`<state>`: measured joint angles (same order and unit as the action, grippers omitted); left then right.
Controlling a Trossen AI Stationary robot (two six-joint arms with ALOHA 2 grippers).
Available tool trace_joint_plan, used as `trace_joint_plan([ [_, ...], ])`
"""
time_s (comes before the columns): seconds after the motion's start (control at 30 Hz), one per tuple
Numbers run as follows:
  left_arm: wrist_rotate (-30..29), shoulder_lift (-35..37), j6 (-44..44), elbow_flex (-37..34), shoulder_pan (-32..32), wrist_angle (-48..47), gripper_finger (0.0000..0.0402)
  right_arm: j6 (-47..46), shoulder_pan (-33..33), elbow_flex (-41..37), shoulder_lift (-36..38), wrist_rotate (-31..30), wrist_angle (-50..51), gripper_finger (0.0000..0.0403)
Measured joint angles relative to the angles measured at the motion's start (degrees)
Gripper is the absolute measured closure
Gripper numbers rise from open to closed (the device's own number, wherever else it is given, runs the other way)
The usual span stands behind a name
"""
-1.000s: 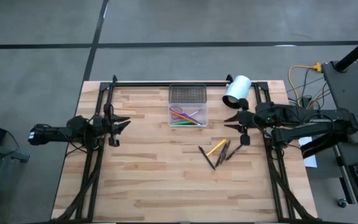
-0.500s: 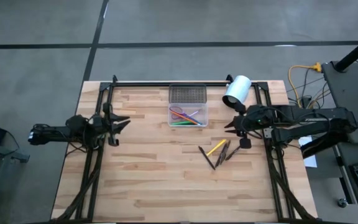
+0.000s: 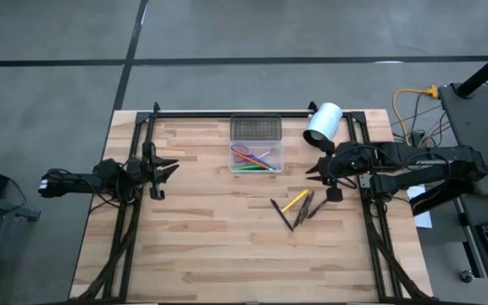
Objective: Pick & place school supplies into a supply box
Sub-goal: Put the black pen into the black box
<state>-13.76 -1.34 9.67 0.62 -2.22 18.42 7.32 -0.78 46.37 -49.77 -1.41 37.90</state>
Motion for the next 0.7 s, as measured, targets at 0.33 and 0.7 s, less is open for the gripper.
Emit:
trace_joint_plan([
  [0.33,0.14,-4.29,-2.87,0.00,0.00,-0.23,0.0349,-2.66,-0.04,1.63,-3.04,0.51,3.87,0.0335],
  [0.7,0.11,-9.14,-6.21,0.01,0.00,-0.24,0.0349,-1.14,-0.02,3.91,-10.24,0.56,5.22,0.0335],
])
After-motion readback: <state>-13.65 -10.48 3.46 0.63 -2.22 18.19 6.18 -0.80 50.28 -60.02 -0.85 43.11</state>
